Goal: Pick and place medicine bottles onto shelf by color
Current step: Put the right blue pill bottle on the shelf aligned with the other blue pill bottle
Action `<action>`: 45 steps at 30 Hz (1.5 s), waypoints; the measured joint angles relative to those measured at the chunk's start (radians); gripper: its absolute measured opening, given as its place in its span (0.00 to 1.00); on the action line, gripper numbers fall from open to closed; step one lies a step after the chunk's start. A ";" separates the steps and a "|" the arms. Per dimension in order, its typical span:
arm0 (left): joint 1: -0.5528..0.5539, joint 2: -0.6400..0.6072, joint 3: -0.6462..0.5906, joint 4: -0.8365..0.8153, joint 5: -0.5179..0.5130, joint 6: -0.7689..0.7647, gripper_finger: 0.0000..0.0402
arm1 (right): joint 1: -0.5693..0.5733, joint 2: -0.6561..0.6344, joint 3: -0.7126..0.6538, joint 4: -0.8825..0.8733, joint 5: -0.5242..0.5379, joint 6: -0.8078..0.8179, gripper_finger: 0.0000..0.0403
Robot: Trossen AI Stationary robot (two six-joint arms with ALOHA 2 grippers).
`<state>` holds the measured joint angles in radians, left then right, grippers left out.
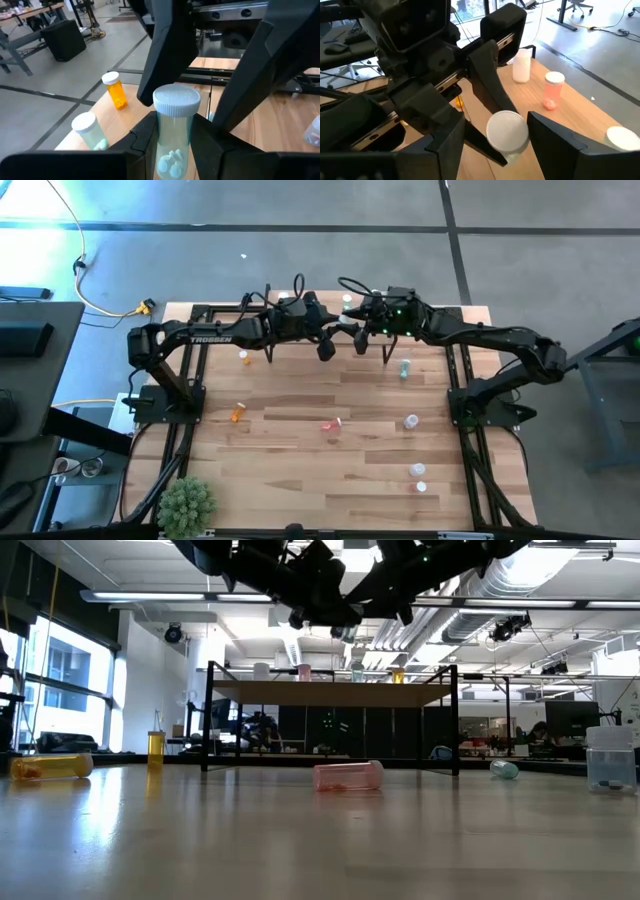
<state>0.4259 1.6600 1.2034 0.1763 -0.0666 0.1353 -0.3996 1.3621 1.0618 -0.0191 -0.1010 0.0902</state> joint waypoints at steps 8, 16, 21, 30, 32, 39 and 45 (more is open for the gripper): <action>-0.002 0.000 0.000 -0.008 -0.002 0.000 0.22 | 0.000 0.000 0.000 -0.003 0.020 0.014 0.51; -0.014 0.000 0.000 -0.007 -0.004 0.000 0.22 | 0.000 0.000 0.000 -0.026 0.023 0.018 0.41; -0.028 0.000 0.000 0.005 -0.012 0.000 0.22 | 0.001 -0.002 0.000 -0.030 0.026 0.043 0.35; -0.039 0.000 0.000 0.005 -0.040 0.022 0.22 | 0.001 -0.002 0.000 -0.039 0.024 0.049 0.25; -0.039 0.000 0.000 0.004 -0.039 0.023 0.22 | 0.001 -0.002 0.000 -0.042 0.024 0.051 0.24; -0.039 0.000 0.000 -0.001 -0.039 0.024 0.22 | 0.002 -0.002 0.000 -0.050 0.026 0.067 0.24; -0.040 0.000 0.000 -0.025 -0.050 0.066 0.27 | 0.002 0.001 0.000 -0.053 0.027 0.067 0.23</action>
<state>0.3855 1.6600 1.2031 0.1513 -0.1161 0.2015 -0.3981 1.3632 1.0618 -0.0722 -0.0737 0.1574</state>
